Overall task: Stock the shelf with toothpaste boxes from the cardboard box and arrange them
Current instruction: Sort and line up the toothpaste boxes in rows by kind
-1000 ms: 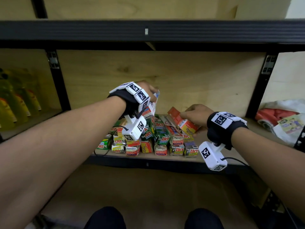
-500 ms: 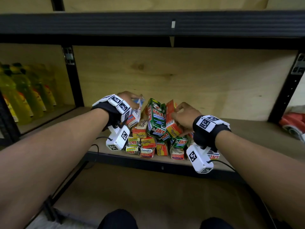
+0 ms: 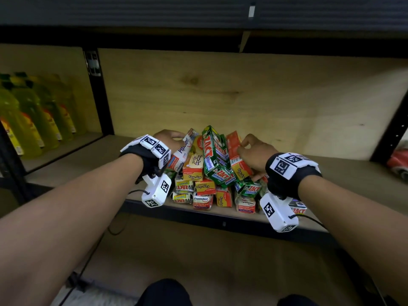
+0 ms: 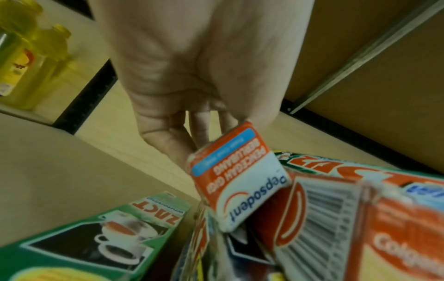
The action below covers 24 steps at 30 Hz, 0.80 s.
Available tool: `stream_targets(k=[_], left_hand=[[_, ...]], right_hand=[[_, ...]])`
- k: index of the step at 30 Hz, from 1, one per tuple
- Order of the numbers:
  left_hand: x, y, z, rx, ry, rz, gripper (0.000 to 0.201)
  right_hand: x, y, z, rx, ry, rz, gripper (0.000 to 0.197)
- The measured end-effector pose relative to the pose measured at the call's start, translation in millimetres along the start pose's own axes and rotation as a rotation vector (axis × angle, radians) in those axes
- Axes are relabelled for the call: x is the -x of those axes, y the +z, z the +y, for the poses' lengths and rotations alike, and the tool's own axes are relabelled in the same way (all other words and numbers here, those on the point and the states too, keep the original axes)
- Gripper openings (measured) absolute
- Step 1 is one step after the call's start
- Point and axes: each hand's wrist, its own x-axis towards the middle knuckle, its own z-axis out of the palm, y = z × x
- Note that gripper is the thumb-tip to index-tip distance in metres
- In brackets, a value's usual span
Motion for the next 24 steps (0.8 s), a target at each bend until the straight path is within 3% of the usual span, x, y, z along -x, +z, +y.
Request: stream_targets(k=[10, 16, 21, 24], left_hand=[[18, -6, -5, 0.038, -0.044, -0.048, 0.039], [25, -2, -3, -0.060, -0.026, -0.056, 0.063], [25, -3, -8, -0.084, -0.053, -0.033, 0.061], [28, -2, -14, -0.062, -0.049, -0.009, 0.054]], right_hand=[[13, -9, 0, 0.115, -0.041, 0.064, 0.031], [22, -17, -1, 0.195, -0.063, 0.055, 0.034], [31, -30, 2, 0.267, -0.096, 0.031, 0.036], [34, -36, 9, 0.426, -0.096, 0.050, 0.032]])
